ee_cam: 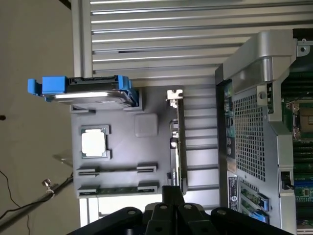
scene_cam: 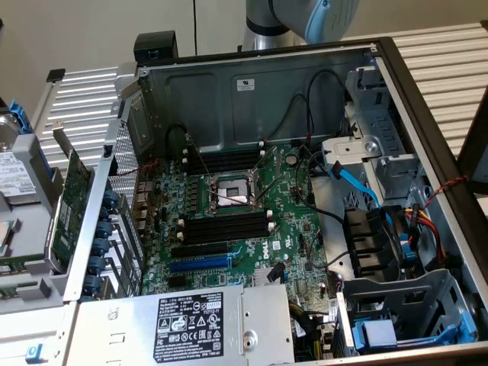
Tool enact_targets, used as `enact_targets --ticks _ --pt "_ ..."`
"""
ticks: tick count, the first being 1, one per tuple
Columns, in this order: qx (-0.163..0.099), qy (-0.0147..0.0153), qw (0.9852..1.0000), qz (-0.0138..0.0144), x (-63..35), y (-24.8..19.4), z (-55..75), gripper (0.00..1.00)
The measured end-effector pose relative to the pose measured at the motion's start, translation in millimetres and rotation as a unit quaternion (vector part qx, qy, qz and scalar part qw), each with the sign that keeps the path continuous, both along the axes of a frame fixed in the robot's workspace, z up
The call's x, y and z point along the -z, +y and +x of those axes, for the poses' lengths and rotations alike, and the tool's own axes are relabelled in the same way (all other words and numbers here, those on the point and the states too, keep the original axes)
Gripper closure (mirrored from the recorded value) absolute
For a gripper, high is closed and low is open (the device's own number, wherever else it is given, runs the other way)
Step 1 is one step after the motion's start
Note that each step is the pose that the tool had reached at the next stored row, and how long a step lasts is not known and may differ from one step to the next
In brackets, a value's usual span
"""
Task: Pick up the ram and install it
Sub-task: 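Reach for the ram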
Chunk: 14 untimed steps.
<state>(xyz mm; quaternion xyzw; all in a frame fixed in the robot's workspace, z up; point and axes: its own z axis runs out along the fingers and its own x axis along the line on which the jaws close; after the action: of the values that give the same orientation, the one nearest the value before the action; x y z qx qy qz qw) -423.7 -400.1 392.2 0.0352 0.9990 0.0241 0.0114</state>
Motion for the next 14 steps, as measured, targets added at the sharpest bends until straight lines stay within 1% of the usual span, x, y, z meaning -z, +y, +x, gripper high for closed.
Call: enact_targets --ticks 4,7,9,10,14 --pt "0.0 0.0 1.0 0.0 0.1 -1.1 -18.2 0.89" --pt "0.0 0.0 1.0 0.0002 0.4 -3.9 -29.7 0.89" --pt "0.0 0.0001 1.0 0.0005 0.5 -8.1 -33.8 0.89" --pt "0.0 0.0 1.0 0.0007 0.8 -9.5 -34.8 0.89" --pt "0.0 0.0 1.0 0.0008 2.1 -10.1 -39.4 0.89"
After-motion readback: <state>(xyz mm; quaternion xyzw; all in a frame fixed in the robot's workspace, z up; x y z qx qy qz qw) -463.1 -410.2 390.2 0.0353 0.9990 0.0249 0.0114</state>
